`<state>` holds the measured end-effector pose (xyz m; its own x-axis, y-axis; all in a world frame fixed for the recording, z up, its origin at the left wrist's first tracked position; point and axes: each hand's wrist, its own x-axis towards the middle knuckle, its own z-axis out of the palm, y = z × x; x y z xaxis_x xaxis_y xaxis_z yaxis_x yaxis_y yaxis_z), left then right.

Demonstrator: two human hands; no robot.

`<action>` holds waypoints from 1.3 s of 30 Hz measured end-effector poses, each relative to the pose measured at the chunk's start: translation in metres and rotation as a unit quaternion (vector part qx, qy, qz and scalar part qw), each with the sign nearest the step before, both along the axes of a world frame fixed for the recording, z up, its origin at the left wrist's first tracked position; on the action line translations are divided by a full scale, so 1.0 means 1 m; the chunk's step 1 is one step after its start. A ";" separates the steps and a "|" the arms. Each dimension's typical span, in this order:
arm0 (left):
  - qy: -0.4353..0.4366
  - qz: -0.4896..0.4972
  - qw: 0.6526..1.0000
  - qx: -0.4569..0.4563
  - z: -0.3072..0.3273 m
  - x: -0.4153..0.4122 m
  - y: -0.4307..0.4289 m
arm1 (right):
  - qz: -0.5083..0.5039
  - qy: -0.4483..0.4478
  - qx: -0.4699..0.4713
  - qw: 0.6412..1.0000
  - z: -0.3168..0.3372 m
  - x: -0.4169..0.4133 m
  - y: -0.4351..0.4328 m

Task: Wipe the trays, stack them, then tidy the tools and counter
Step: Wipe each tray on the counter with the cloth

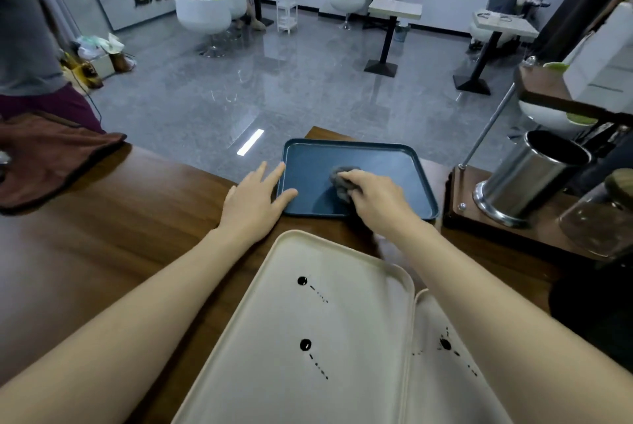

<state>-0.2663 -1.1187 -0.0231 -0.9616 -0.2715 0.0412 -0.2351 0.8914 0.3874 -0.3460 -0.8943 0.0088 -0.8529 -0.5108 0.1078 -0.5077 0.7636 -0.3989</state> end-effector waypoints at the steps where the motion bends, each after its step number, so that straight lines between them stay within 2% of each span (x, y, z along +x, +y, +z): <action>1: 0.022 0.014 0.999 0.028 0.004 0.014 0.004 | 0.006 0.003 -0.022 1.000 0.003 0.008 0.004; 4: 0.047 0.016 0.997 0.063 0.006 0.061 0.020 | 0.041 -0.015 -0.072 0.996 0.007 0.039 0.015; 10: 0.047 0.018 0.993 0.105 -0.001 0.134 0.043 | 0.118 0.010 -0.043 0.992 0.003 0.093 0.039; 16: 0.014 0.044 0.994 0.104 0.001 0.183 0.067 | 0.158 0.004 -0.049 0.986 -0.004 0.125 0.062; 20: -0.043 0.032 0.997 0.059 -0.001 0.205 0.073 | 0.194 -0.033 -0.078 0.977 -0.010 0.148 0.070; 25: -0.093 0.014 0.995 0.041 -0.001 0.208 0.066 | 0.202 -0.014 0.013 0.979 -0.031 0.152 0.073; 27: -0.075 0.001 0.997 0.034 -0.006 0.210 0.058 | 0.202 -0.022 0.029 0.979 -0.031 0.152 0.071; 33: -0.051 -0.041 0.998 0.000 -0.021 0.212 0.044 | 0.208 0.050 0.125 0.969 -0.040 0.148 0.059; 39: -0.063 -0.061 0.995 -0.036 -0.027 0.211 0.040 | 0.193 0.084 0.109 0.971 -0.041 0.136 0.010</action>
<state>-0.0556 -1.0786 -0.0502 -0.9858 -0.1536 -0.0672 -0.1667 0.9407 0.2953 -0.2105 -0.8845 -0.0326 -0.5726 -0.8157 0.0825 -0.8173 0.5599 -0.1362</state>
